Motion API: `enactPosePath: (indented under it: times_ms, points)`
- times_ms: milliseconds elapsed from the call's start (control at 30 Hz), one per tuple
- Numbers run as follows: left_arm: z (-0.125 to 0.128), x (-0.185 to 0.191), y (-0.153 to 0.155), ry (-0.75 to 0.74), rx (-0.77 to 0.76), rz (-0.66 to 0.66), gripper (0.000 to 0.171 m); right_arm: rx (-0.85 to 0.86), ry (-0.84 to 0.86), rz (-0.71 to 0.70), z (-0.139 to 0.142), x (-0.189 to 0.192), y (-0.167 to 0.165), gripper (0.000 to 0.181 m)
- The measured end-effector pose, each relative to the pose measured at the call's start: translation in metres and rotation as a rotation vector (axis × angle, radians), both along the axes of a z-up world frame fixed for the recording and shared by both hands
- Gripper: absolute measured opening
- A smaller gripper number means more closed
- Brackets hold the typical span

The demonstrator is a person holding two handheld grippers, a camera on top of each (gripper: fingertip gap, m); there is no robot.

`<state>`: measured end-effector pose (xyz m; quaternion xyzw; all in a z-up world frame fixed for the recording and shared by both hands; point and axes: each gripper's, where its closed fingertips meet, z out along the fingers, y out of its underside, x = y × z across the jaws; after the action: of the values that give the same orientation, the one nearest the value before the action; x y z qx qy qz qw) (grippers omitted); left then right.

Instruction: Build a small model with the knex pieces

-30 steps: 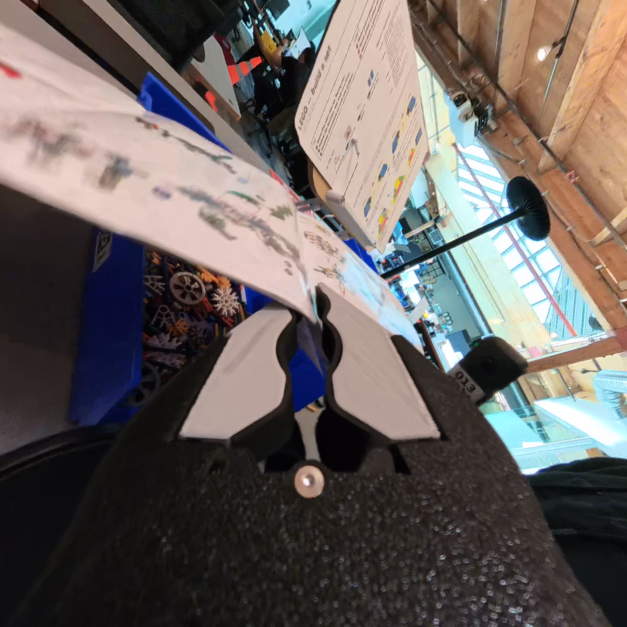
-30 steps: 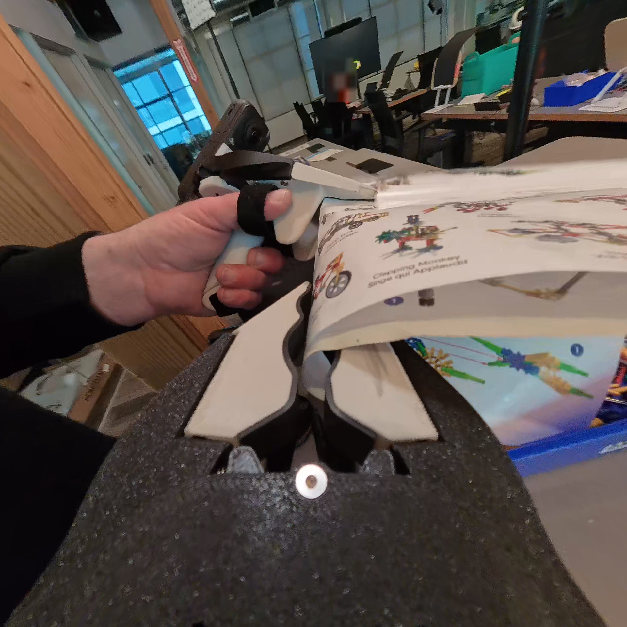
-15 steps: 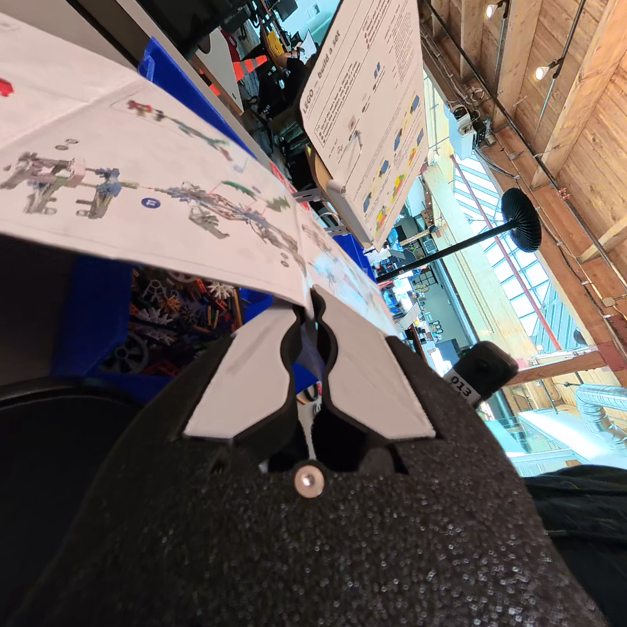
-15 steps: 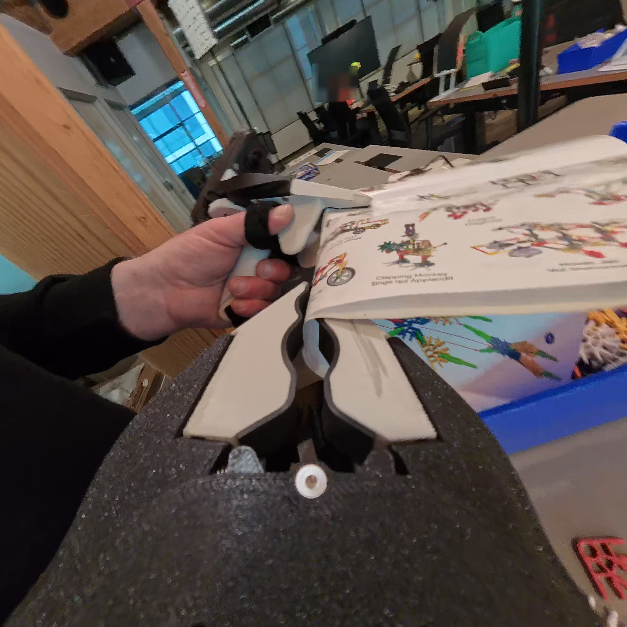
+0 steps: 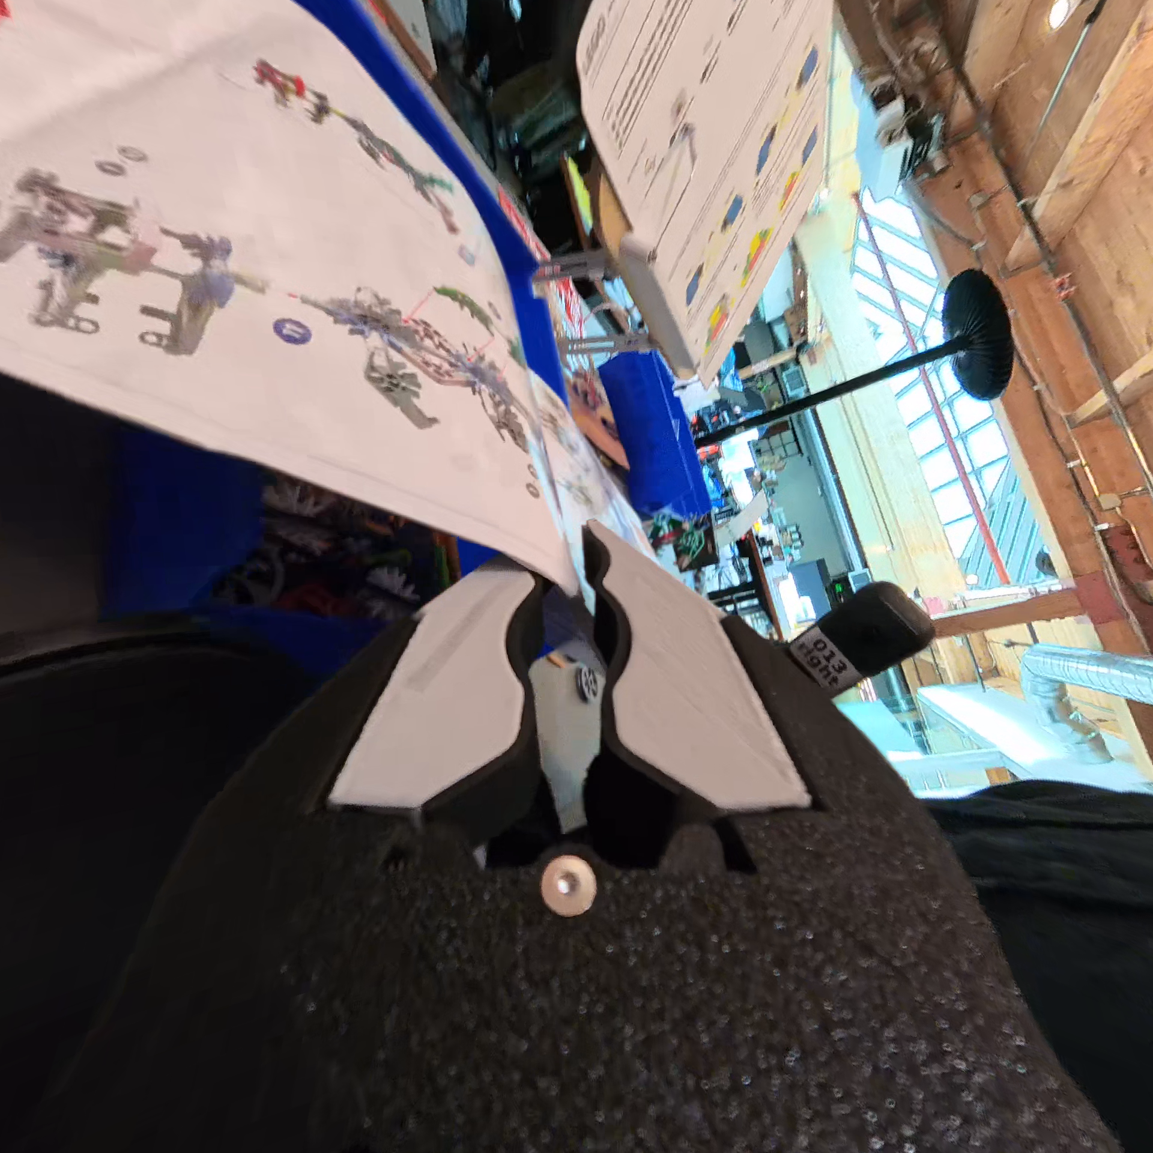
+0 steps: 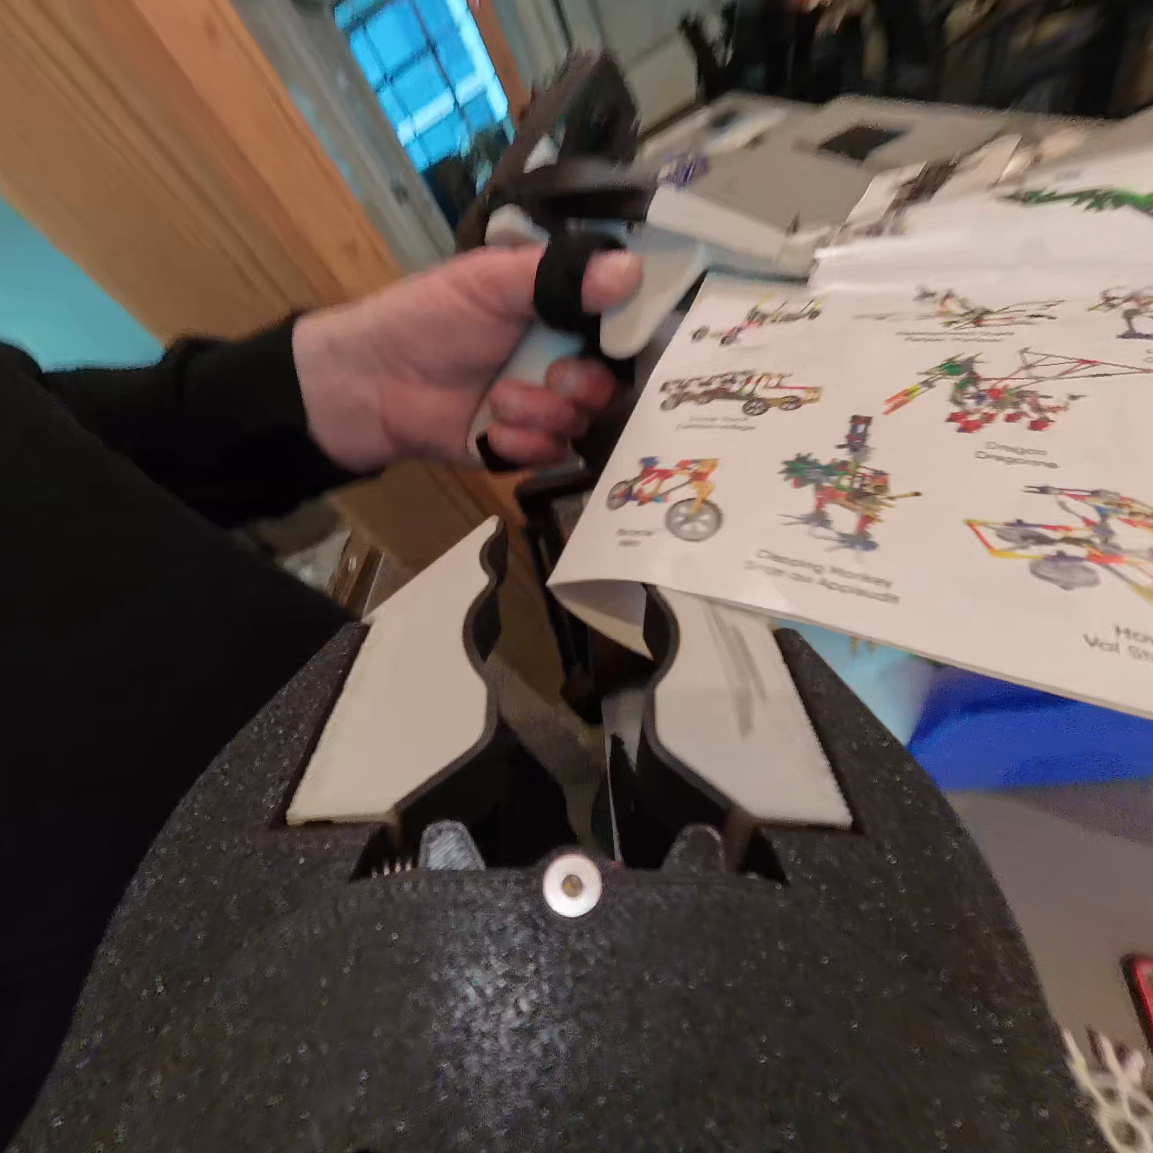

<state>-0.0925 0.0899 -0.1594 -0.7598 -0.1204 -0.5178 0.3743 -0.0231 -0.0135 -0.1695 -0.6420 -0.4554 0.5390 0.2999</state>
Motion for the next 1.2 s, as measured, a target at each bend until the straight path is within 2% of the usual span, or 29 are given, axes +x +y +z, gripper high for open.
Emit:
enactPosePath:
  times_ms: [100, 200, 267, 400, 467, 567, 633, 767, 867, 1033, 1133, 1167, 1200]
  points:
    - [-0.010, -0.003, -0.010, 0.039, -0.036, -0.038, 0.009, 0.005, -0.134, 0.135, -0.019, 0.028, -0.012, 0.048]
    - [-0.021, -0.005, -0.019, 0.069, -0.069, -0.082, 0.009, 0.029, -0.197, 0.259, -0.012, 0.059, -0.012, 0.047]
    - [-0.021, -0.002, -0.022, 0.063, -0.049, -0.101, 0.002, 0.084, -0.172, 0.231, 0.007, 0.065, 0.009, 0.046]
    - [-0.014, 0.006, -0.027, 0.073, 0.001, -0.142, 0.000, 0.165, -0.142, 0.077, 0.033, 0.056, 0.071, 0.049]
    - [-0.012, 0.013, -0.031, 0.069, 0.005, -0.173, 0.000, 0.247, -0.179, 0.023, 0.036, 0.047, 0.098, 0.053]
    - [-0.012, 0.019, -0.037, 0.087, 0.024, -0.203, 0.000, 0.373, -0.326, -0.063, 0.024, 0.034, 0.139, 0.067]
    - [-0.011, 0.022, -0.043, 0.120, 0.049, -0.228, 0.000, 0.333, -0.348, -0.040, 0.017, 0.020, 0.152, 0.071]
    - [0.000, 0.029, -0.051, 0.161, 0.167, -0.268, 0.000, 0.105, -0.329, 0.098, -0.001, -0.002, 0.160, 0.074]
    - [-0.001, 0.031, -0.057, 0.240, 0.228, -0.301, 0.000, -0.064, -0.297, 0.192, -0.006, -0.010, 0.158, 0.083]
    - [0.001, 0.038, -0.068, 0.222, 0.297, -0.331, 0.000, -0.211, -0.261, 0.269, -0.005, -0.013, 0.157, 0.087]
    - [-0.001, 0.040, -0.070, 0.224, 0.332, -0.330, 0.000, -0.271, -0.265, 0.395, -0.007, -0.013, 0.136, 0.087]
    - [-0.001, 0.041, -0.071, 0.229, 0.339, -0.332, 0.000, -0.273, -0.268, 0.439, -0.009, -0.012, 0.129, 0.082]
    - [-0.003, 0.042, -0.071, 0.238, 0.343, -0.335, 0.000, -0.280, -0.257, 0.481, -0.008, -0.010, 0.122, 0.065]
